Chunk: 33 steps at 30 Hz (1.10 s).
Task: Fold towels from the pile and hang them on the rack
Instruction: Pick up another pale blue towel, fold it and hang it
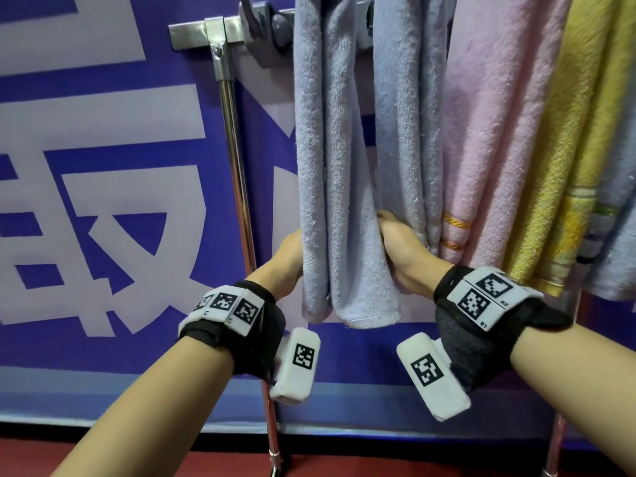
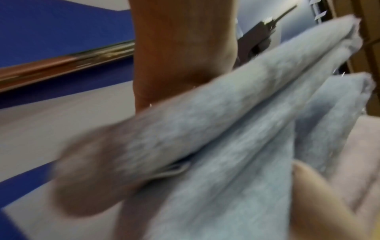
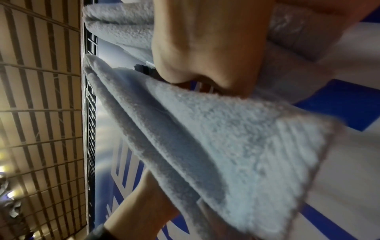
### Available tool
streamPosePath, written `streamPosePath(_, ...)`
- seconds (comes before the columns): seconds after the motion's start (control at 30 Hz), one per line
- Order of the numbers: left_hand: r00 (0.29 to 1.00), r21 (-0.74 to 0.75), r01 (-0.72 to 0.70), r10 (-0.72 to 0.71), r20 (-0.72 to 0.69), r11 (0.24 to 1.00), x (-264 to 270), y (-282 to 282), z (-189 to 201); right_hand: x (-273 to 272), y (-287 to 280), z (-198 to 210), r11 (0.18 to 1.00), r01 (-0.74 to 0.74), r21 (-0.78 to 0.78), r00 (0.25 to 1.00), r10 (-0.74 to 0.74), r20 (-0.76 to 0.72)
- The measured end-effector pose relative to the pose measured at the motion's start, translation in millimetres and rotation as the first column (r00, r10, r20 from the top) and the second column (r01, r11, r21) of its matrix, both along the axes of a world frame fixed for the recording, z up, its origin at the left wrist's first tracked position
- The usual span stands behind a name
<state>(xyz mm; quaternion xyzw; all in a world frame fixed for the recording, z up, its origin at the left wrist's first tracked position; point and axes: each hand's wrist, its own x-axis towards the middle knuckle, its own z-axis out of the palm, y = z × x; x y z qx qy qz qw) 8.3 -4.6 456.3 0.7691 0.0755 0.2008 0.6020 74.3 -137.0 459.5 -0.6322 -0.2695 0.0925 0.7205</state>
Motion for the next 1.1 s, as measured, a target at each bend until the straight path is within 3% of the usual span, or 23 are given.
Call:
streamPosePath(0.1, 0.984, -0.100, -0.055, 0.071, 0.162, 0.993, -3, 5, 35, -7, -7, 9, 0.985, -0.083, 0.148, 0.996, 0.084, -0.002)
streamPosePath(0.23, 0.928, -0.195, -0.078, 0.143, 0.343, 0.978, -8, 0, 62, -13, -12, 15, 0.977, -0.156, 0.148, 0.988, 0.153, 0.035)
streamPosePath(0.33, 0.901, -0.030, -0.103, 0.106, 0.421, 0.994, -18, -23, 74, -15, -11, 18, 0.971, -0.158, 0.180, 0.987, 0.162, -0.007)
streamPosePath(0.43, 0.900, 0.199, -0.228, 0.129, 0.417, 0.953, -23, -47, 77, -15, -8, 16, 0.968, -0.139, 0.208, 0.980, 0.164, -0.110)
streamPosePath(0.53, 0.916, 0.318, -0.314, 0.198, 0.348, 0.895, -18, -47, 78, -14, -5, 10, 0.994, -0.092, 0.062, 0.990, 0.097, -0.099)
streamPosePath(0.73, 0.912, 0.171, -0.312, 0.244, 0.330, 0.934, -30, -38, 82, -11, -14, -5, 0.969, -0.068, -0.238, 0.994, 0.046, -0.098)
streamPosePath(0.8, 0.907, 0.151, -0.332, 0.271, 0.322, 0.931, -34, -37, 83, -9, -15, -12, 0.911, -0.035, -0.411, 0.998, 0.009, -0.066)
streamPosePath(0.93, 0.906, 0.186, -0.337, 0.265, 0.328, 0.923, -36, -38, 81, -12, -9, -23, 0.715, 0.034, -0.698, 0.998, 0.008, 0.056)
streamPosePath(1.03, 0.905, 0.217, -0.348, 0.266, 0.334, 0.912, -35, -39, 79, -15, -6, -24, 0.689, 0.109, -0.716, 0.988, 0.003, 0.154)
streamPosePath(1.1, 0.902, 0.230, -0.363, 0.279, 0.329, 0.903, -34, -38, 79, -12, -6, -19, 0.743, 0.160, -0.650, 0.979, -0.037, 0.199)
